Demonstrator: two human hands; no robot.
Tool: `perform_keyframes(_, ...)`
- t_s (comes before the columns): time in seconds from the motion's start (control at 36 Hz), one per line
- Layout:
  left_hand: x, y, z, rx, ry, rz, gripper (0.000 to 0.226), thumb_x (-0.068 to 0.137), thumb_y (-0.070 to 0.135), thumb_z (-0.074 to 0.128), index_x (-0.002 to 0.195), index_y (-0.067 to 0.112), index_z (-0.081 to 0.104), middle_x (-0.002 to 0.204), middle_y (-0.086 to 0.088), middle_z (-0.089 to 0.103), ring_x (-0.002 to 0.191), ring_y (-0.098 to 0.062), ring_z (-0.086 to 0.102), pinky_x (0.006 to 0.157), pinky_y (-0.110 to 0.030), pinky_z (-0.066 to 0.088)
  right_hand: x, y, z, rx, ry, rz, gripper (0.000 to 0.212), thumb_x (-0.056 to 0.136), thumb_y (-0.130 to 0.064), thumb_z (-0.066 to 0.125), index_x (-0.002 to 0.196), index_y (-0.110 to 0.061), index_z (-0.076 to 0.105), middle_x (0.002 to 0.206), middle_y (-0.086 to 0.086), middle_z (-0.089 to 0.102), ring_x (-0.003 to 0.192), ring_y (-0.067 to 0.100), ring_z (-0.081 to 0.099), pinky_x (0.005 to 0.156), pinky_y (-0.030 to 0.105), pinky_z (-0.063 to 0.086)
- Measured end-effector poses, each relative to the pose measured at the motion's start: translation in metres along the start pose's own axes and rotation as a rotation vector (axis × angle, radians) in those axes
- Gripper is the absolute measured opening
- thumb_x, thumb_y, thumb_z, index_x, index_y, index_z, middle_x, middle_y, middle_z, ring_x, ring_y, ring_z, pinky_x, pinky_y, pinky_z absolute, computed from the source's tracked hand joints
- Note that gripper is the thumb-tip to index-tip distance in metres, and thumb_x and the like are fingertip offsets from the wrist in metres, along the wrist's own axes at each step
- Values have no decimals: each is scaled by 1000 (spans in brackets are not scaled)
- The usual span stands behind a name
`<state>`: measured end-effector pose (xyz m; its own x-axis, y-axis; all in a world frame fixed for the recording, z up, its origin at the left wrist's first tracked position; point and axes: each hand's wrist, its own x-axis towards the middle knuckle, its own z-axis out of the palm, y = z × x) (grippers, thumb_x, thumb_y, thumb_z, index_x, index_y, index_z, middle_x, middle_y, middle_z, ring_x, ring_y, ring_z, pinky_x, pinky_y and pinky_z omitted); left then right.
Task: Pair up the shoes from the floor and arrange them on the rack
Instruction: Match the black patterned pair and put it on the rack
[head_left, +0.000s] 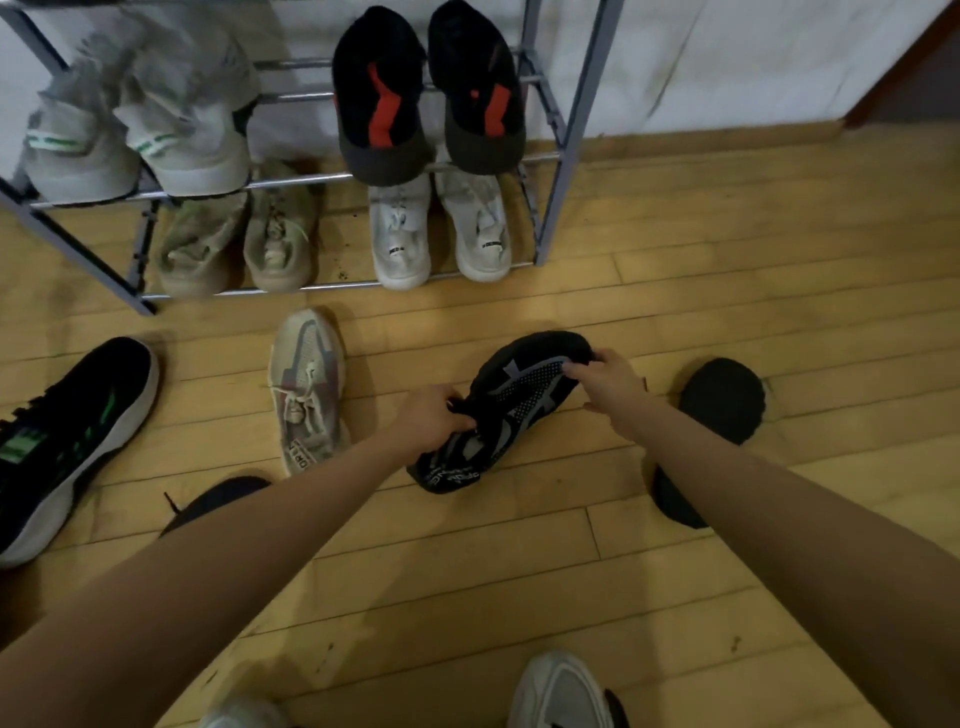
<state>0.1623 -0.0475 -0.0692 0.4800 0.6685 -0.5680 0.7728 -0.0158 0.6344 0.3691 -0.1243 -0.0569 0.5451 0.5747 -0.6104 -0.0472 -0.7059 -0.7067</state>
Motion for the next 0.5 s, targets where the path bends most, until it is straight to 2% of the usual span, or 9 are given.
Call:
perform_keyframes(0.08,2,5,18,-50,-6,-23,48,87,22,65,130,4,52,124,-15,60,107,-26,58,78,-26,44,-2,22,-20,-406,109,-39,67,90,-31,60,145,-9,28,140,15,41,121,29,46,84,34,44)
perform_keyframes(0.11,2,6,22,-60,-10,-34,49,88,22,64,131,3,51,125,-16,59,109,-27,57,80,-27,44,-3,30,-29,-540,143,-36,67,91,-31,58,146,-10,26,142,16,38,125,31,41,91,38,44)
perform_keyframes(0.17,4,7,30,-59,-19,-38,48,89,21,63,131,4,51,126,-16,59,111,-28,57,80,-27,44,-5,46,-47,-701,203,27,65,91,-27,55,146,-13,23,145,15,31,133,34,28,103,48,34)
perform_keyframes(0.22,5,6,33,-57,-6,-36,43,90,19,62,129,4,52,125,-16,59,109,-27,56,77,-26,42,-9,60,-60,-753,225,126,66,90,-23,52,146,-13,19,149,13,22,138,35,17,109,55,27)
perform_keyframes(0.31,8,6,39,-70,13,-47,39,91,17,60,127,5,55,123,-16,61,104,-24,57,74,-25,41,-15,84,-74,-823,240,234,79,90,-33,55,148,-16,4,155,11,0,141,40,5,109,61,23)
perform_keyframes(0.36,9,7,40,-76,23,-60,40,91,17,60,128,5,54,123,-16,61,105,-25,57,74,-25,42,-16,95,-79,-785,258,259,94,86,-41,61,148,-16,-5,155,14,-8,140,43,7,110,57,26)
perform_keyframes(0.42,9,7,41,-86,23,-70,39,91,17,60,127,4,54,123,-17,61,102,-25,58,70,-22,44,-14,102,-82,-698,275,255,104,82,-45,65,148,-13,-9,154,18,-7,138,44,17,109,50,31)
perform_keyframes(0.47,8,7,42,-104,26,-75,38,91,16,59,126,4,55,122,-17,61,98,-23,58,67,-21,45,-13,104,-82,-617,293,218,106,80,-43,68,148,-15,-9,153,19,-5,135,44,23,107,48,34)
perform_keyframes(0.5,8,7,43,-117,32,-82,38,91,16,60,127,4,55,122,-17,61,101,-25,59,71,-24,46,-12,104,-80,-558,312,185,105,80,-41,69,148,-18,-8,153,18,-3,134,45,25,104,49,35)
